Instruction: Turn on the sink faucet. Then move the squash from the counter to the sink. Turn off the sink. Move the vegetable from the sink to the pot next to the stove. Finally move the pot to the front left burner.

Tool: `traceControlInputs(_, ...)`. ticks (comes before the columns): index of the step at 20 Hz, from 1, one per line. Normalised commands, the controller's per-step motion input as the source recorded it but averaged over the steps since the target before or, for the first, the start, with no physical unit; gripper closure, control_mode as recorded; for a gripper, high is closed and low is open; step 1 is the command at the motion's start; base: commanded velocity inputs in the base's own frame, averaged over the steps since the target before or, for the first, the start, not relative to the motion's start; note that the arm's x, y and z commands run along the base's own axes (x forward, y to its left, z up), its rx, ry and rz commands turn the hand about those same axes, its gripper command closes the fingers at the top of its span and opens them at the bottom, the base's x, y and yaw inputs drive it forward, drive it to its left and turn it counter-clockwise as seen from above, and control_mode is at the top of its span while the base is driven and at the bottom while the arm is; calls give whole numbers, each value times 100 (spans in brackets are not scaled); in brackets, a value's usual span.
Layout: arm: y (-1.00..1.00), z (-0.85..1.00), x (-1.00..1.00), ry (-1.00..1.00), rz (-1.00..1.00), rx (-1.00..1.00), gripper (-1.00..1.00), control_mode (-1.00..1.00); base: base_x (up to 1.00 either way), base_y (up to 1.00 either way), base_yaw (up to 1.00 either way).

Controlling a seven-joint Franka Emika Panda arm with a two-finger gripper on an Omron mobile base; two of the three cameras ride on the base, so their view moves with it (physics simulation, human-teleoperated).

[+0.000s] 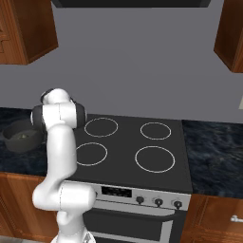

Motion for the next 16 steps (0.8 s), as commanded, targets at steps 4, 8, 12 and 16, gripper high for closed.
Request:
traceControlInputs(4,-8,6,-16,-2,-5,1,100,-100,0,0,0)
traceControlInputs(8,-24,22,-21,-3,-12,1,100,-100,0,0,0)
traceControlInputs(12,-29,21,-18,0,-19,1,100,-100,0,0,0)
traceControlInputs(16,-32,14,-9,3,-24,0,100,-100,0,0,0)
